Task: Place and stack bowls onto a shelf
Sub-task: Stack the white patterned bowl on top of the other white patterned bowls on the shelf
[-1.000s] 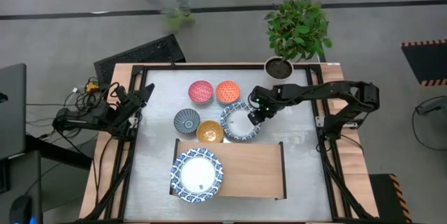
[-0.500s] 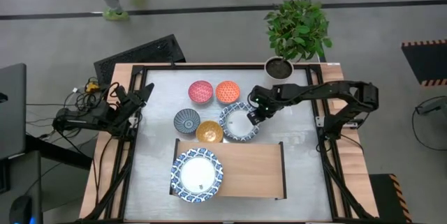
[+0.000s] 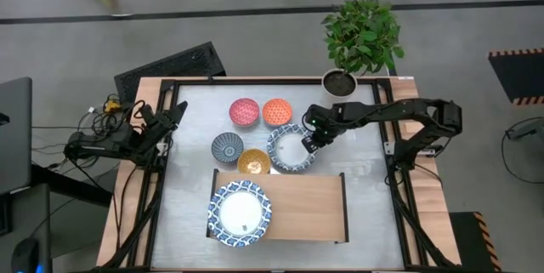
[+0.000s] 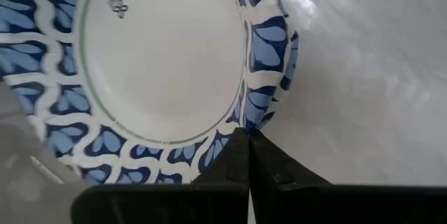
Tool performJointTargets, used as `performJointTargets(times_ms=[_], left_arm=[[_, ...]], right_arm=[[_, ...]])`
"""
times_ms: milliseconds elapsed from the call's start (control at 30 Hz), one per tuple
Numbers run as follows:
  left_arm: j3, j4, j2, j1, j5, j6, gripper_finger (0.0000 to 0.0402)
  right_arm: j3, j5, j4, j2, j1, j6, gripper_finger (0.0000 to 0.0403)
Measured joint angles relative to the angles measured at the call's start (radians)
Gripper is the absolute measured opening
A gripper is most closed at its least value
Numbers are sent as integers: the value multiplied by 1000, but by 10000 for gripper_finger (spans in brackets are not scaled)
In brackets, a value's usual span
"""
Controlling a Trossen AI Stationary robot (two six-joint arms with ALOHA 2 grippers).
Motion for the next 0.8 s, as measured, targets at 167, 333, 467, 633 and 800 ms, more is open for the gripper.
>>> performJointTargets(times_ms=[167, 333, 467, 633, 800], left_arm=[[0, 0, 0, 0, 0, 0, 128], [0, 0, 0, 0, 2, 5, 128], [0, 0, 0, 0, 7, 5, 128], [0, 0, 0, 0, 8, 12, 128], [0, 0, 0, 0, 8, 17, 128]], right_arm=[[50, 15, -65, -19, -5, -6, 16], [136, 28, -117, -32, -22, -30, 16], [209, 30, -132, -41, -33, -42, 16], [325, 32, -167, -45, -33, -77, 16], [459, 22, -172, -47, -31, -119, 16]])
